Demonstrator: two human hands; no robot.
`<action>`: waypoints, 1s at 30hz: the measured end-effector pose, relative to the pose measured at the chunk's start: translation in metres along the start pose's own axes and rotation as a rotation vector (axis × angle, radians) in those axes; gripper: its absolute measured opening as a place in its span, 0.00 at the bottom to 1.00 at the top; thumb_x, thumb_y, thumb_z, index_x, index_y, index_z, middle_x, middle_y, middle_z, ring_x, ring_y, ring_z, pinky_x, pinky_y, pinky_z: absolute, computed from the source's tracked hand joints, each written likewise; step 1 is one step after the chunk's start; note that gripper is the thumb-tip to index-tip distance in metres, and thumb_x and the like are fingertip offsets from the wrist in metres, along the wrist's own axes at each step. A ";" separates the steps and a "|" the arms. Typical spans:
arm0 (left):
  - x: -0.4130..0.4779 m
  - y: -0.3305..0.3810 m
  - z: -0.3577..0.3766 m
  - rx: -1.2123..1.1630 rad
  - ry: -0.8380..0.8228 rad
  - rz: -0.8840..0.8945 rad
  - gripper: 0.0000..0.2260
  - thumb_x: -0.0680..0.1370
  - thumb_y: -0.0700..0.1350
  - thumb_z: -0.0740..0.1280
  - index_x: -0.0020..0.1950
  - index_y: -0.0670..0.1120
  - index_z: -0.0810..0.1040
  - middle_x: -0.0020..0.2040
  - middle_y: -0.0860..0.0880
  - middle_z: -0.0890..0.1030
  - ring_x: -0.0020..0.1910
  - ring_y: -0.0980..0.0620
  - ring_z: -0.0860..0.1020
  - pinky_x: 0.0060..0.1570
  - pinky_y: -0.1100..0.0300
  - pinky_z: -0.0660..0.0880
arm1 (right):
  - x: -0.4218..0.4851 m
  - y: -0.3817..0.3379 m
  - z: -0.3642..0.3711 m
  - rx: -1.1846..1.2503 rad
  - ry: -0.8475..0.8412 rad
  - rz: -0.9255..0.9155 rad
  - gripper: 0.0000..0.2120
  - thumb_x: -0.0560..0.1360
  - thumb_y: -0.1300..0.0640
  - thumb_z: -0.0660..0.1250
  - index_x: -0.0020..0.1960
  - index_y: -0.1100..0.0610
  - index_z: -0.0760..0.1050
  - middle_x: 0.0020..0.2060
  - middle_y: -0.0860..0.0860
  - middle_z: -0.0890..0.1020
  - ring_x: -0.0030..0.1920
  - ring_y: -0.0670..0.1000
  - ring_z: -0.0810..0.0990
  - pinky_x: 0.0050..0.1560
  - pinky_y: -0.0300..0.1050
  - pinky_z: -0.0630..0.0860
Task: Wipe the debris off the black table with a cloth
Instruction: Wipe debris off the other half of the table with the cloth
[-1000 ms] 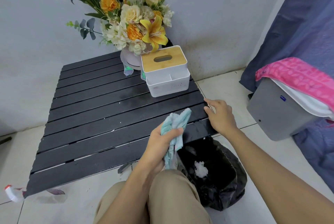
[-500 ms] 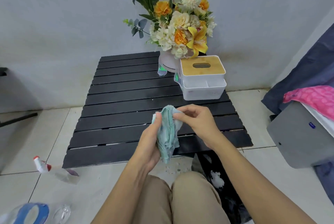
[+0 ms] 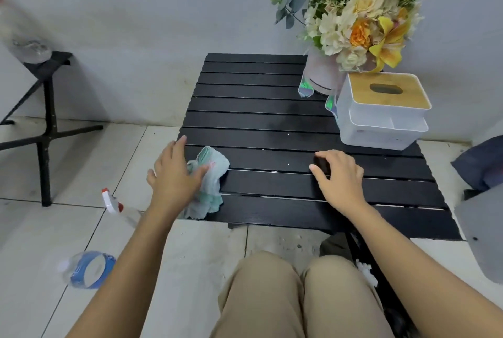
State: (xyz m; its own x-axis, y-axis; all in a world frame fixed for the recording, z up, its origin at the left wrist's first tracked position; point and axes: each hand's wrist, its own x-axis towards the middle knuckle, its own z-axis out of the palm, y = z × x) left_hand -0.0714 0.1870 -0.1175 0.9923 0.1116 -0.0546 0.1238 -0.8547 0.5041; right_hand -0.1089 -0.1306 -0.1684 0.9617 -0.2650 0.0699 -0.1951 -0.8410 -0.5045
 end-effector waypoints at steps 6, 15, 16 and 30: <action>-0.015 -0.013 0.058 0.270 0.046 0.141 0.23 0.77 0.65 0.56 0.72 0.63 0.65 0.77 0.52 0.60 0.76 0.44 0.57 0.69 0.39 0.53 | -0.007 0.008 0.011 -0.214 0.072 -0.121 0.17 0.81 0.48 0.57 0.67 0.51 0.72 0.65 0.48 0.73 0.66 0.51 0.68 0.66 0.54 0.59; -0.031 0.038 0.105 0.228 0.236 0.186 0.19 0.77 0.52 0.60 0.67 0.53 0.75 0.71 0.48 0.72 0.70 0.41 0.68 0.62 0.46 0.63 | -0.006 0.005 0.013 -0.268 0.035 -0.079 0.17 0.82 0.48 0.54 0.69 0.50 0.69 0.70 0.50 0.69 0.74 0.53 0.61 0.73 0.63 0.52; -0.048 0.044 0.114 0.250 0.169 0.379 0.19 0.78 0.53 0.59 0.68 0.54 0.73 0.72 0.49 0.70 0.72 0.43 0.66 0.64 0.46 0.62 | -0.005 0.006 0.013 -0.266 0.031 -0.080 0.17 0.82 0.48 0.54 0.69 0.49 0.69 0.70 0.50 0.68 0.74 0.53 0.61 0.73 0.63 0.51; -0.009 0.027 0.095 0.229 0.114 0.274 0.25 0.81 0.60 0.47 0.72 0.53 0.69 0.74 0.49 0.67 0.74 0.40 0.62 0.71 0.43 0.59 | -0.005 0.004 0.011 -0.262 0.002 -0.046 0.18 0.82 0.47 0.53 0.69 0.48 0.68 0.73 0.51 0.66 0.75 0.54 0.59 0.73 0.63 0.50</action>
State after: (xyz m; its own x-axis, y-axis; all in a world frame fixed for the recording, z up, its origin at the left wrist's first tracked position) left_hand -0.0761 0.1146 -0.1850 0.9830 -0.0929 0.1583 -0.1349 -0.9506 0.2796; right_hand -0.1128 -0.1274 -0.1805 0.9704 -0.2242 0.0892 -0.1945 -0.9456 -0.2607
